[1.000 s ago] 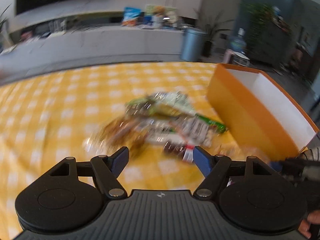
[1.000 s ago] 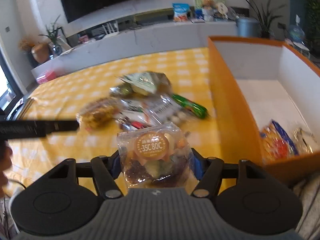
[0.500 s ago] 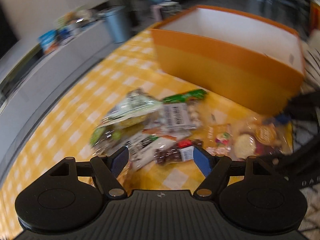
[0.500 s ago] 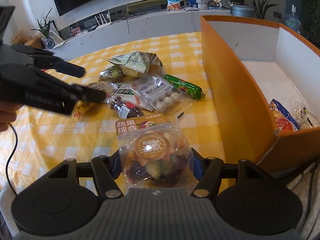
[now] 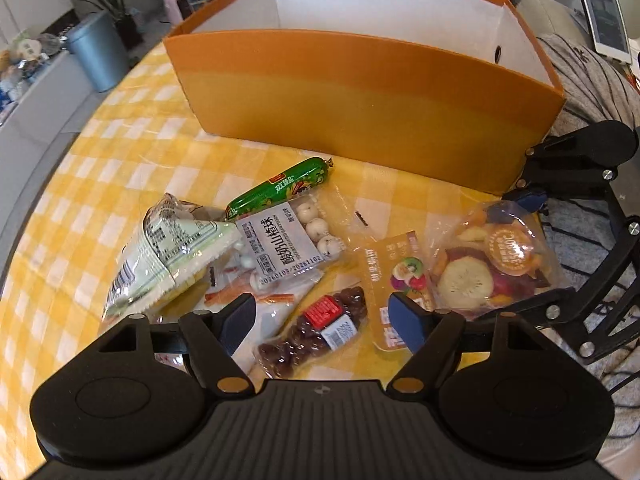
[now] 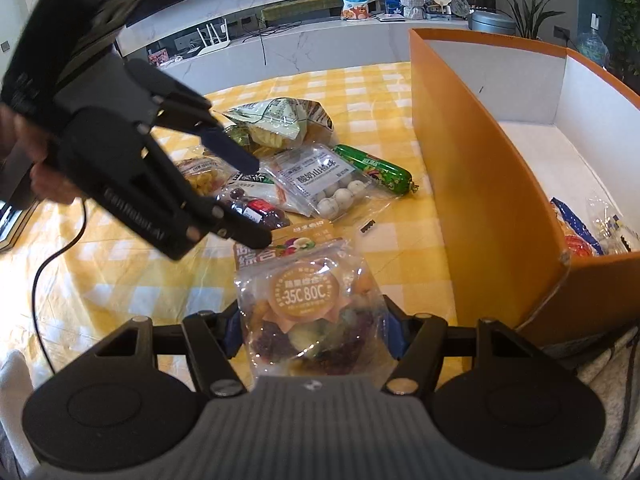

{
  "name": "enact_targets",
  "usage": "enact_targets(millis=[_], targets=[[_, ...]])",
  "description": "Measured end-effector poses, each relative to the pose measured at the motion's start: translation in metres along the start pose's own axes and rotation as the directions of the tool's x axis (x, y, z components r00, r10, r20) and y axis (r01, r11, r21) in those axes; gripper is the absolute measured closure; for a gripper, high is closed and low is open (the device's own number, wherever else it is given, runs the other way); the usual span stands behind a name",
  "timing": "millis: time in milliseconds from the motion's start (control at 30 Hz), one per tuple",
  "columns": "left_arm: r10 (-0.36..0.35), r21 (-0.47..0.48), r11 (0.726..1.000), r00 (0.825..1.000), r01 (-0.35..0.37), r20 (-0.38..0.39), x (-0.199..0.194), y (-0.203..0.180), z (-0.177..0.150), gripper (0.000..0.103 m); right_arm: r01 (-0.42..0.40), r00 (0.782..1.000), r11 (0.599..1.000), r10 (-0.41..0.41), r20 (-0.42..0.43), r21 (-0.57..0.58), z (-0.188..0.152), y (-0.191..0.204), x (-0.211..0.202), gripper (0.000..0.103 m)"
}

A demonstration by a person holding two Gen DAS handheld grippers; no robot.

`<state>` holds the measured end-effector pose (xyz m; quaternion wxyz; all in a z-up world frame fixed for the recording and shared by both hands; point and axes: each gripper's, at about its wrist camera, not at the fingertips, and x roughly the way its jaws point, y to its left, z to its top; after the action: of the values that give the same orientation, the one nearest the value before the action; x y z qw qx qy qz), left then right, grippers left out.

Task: Organize snacks
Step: 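Grasp the dried-fruit tub with the right gripper and lift it, then grasp the red-capped brown bottle with the left gripper while the right holds the tub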

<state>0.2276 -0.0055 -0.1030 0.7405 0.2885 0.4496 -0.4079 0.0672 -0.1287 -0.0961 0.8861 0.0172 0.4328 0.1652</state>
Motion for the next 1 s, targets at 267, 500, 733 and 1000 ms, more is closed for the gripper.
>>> enact_targets(millis=[267, 500, 733, 1000], targets=[[-0.149, 0.015, 0.989, 0.989, 0.149, 0.014, 0.012, 0.019, -0.004, 0.013, -0.012, 1.000, 1.000, 0.012, -0.009, 0.010, -0.001, -0.001, 0.000, 0.039], [-0.250, 0.050, 0.967, 0.968, 0.249, 0.008, 0.017, 0.025, -0.007, 0.010, -0.076, 0.997, 0.992, 0.078, -0.014, 0.099, -0.007, -0.013, -0.011, 0.041], [-0.077, 0.201, 0.976, 0.996, 0.082, -0.033, 0.025, 0.007, -0.006, 0.020, -0.059, 0.998, 0.996, 0.060, -0.017, 0.066, -0.014, -0.006, -0.016, 0.042], [-0.014, 0.272, 0.962, 1.000, 0.013, 0.001, 0.029, -0.022, -0.001, 0.067, -0.060, 0.998, 0.997, 0.061, -0.017, 0.057, -0.014, -0.005, -0.012, 0.042]])
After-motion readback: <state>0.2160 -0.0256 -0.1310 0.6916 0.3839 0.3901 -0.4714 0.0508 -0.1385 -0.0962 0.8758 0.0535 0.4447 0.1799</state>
